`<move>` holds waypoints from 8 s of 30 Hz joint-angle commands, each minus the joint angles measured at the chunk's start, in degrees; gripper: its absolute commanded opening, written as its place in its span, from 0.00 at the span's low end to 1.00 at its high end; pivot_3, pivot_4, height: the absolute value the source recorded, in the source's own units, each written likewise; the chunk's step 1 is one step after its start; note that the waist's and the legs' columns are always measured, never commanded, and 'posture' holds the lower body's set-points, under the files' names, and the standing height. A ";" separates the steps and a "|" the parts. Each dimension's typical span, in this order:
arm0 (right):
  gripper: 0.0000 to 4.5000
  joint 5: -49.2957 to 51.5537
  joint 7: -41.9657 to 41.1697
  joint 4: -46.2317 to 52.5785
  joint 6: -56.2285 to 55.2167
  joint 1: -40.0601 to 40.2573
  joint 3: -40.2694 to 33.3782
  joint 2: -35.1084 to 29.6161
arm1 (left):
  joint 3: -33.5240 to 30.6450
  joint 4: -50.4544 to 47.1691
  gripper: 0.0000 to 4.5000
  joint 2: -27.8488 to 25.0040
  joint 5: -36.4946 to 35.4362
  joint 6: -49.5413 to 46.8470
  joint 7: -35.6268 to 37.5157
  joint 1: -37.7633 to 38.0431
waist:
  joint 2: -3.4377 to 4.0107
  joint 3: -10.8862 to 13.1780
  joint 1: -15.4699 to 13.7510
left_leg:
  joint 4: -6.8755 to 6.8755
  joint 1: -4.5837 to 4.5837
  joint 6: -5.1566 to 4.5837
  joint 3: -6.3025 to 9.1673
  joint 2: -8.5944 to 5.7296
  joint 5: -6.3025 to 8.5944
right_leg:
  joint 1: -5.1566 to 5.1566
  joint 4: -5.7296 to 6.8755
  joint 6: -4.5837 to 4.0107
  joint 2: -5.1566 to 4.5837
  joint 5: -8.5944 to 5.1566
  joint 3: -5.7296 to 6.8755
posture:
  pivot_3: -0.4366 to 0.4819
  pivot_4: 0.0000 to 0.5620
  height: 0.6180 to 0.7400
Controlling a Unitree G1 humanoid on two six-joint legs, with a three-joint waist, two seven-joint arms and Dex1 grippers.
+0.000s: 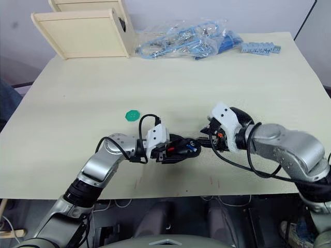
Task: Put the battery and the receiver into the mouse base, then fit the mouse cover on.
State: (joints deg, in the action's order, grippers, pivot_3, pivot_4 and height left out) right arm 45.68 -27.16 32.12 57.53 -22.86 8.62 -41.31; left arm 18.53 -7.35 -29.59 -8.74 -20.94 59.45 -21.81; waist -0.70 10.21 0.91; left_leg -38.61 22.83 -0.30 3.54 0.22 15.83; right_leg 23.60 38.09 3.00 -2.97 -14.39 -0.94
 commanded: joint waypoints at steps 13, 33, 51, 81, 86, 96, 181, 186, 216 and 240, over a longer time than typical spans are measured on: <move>0.02 -15.61 -9.07 -10.36 -34.11 15.47 -0.24 15.13 | -0.53 -2.19 0.65 -0.81 -0.58 -0.51 -0.70 1.10 | -0.02 -0.01 0.00 | -0.05 -0.10 0.02 -0.10 0.01 -0.01 | -0.05 -0.01 0.05 0.04 0.03 -0.17 | 0.48 0.27 1.00; 0.02 -19.86 -14.60 -16.01 -39.15 16.44 0.97 19.25 | -0.52 -1.68 0.65 -0.96 -0.86 -1.01 -0.68 0.26 | -0.02 -0.01 -0.09 | -0.05 -0.15 0.03 -0.12 0.01 -0.02 | -0.06 0.04 0.04 0.05 0.04 -0.19 | 0.48 0.27 1.00; 0.02 -24.78 -14.36 -20.71 -39.62 15.31 2.30 21.33 | -0.44 -2.70 0.65 -1.13 -1.08 -1.46 -0.69 0.72 | -0.02 -0.03 -0.01 | -0.06 -0.22 0.03 -0.15 0.01 -0.02 | -0.06 0.10 0.04 0.06 0.04 -0.23 | 0.48 0.27 1.00; 0.02 -28.75 -14.83 -21.12 -32.05 12.65 7.37 20.28 | -0.39 -2.48 0.65 -1.19 -1.25 -1.31 -0.73 0.91 | -0.06 -0.09 0.13 | -0.07 -0.46 0.03 -0.16 0.01 -0.02 | -0.07 0.37 0.02 0.07 0.03 -0.47 | 0.48 0.27 1.00; 0.02 -29.71 -13.98 -22.19 -30.38 12.28 7.43 20.17 | -0.41 -2.64 0.65 -1.26 -1.25 -1.37 -0.86 1.07 | -0.08 -0.11 0.17 | -0.04 -0.66 0.03 -0.17 0.01 -0.01 | -0.20 0.39 0.02 0.08 0.02 -0.55 | 0.48 0.27 1.00; 0.02 -30.01 -13.44 -23.30 -28.18 13.53 8.46 20.34 | -0.52 -2.83 0.65 -1.35 -1.32 -1.27 -0.98 1.35 | -0.19 -0.28 0.27 | 0.09 -0.97 0.03 -0.19 0.02 -0.01 | -0.45 0.33 0.01 0.10 0.01 -0.59 | 0.48 0.27 1.00; 0.39 -6.73 -20.15 0.42 -20.50 21.95 -18.55 4.35 | -1.30 0.06 0.65 -1.96 -1.40 -1.44 1.22 0.24 | 0.09 -1.14 0.88 | 0.28 -0.93 0.01 -0.11 0.06 0.00 | -0.62 -0.09 0.00 0.12 -0.01 -0.40 | 0.48 0.27 1.00; 0.86 -1.69 -27.10 4.79 -21.80 29.39 -26.30 -2.56 | -1.45 0.03 0.65 -2.02 -1.73 -1.70 0.98 0.02 | 0.07 -1.05 0.21 | 0.27 -0.88 0.01 -0.15 0.06 0.00 | -0.62 -0.15 0.00 0.11 -0.01 -0.38 | 0.48 0.27 1.00; 1.00 -2.75 -23.37 1.28 -25.87 39.82 -41.27 -3.32 | -26.97 -13.87 0.98 -13.74 -27.80 -14.35 6.20 12.39 | -0.03 -0.82 -0.30 | 0.27 -0.92 0.02 -0.21 0.14 0.00 | -0.65 -0.18 0.00 0.12 -0.03 -0.42 | 0.48 0.27 1.00; 1.00 -17.53 -13.51 -23.53 -20.24 8.57 -17.90 -3.59 | -44.56 -19.26 0.98 -14.10 -41.43 -8.72 10.82 28.29 | 0.02 -0.64 -0.07 | 0.27 -0.91 0.02 -0.58 0.16 0.00 | -0.60 -0.23 -0.02 0.11 -0.02 -0.54 | 0.48 0.27 1.00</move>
State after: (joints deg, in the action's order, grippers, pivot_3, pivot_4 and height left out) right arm 29.04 -40.32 8.83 38.32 -13.52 -9.09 -44.61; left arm -24.23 -25.71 -43.36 -49.15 -30.85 69.60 5.99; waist -0.68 9.56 0.85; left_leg -38.34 21.89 -0.28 2.92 0.37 15.84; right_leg 23.01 37.87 2.97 -2.86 -14.41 -1.51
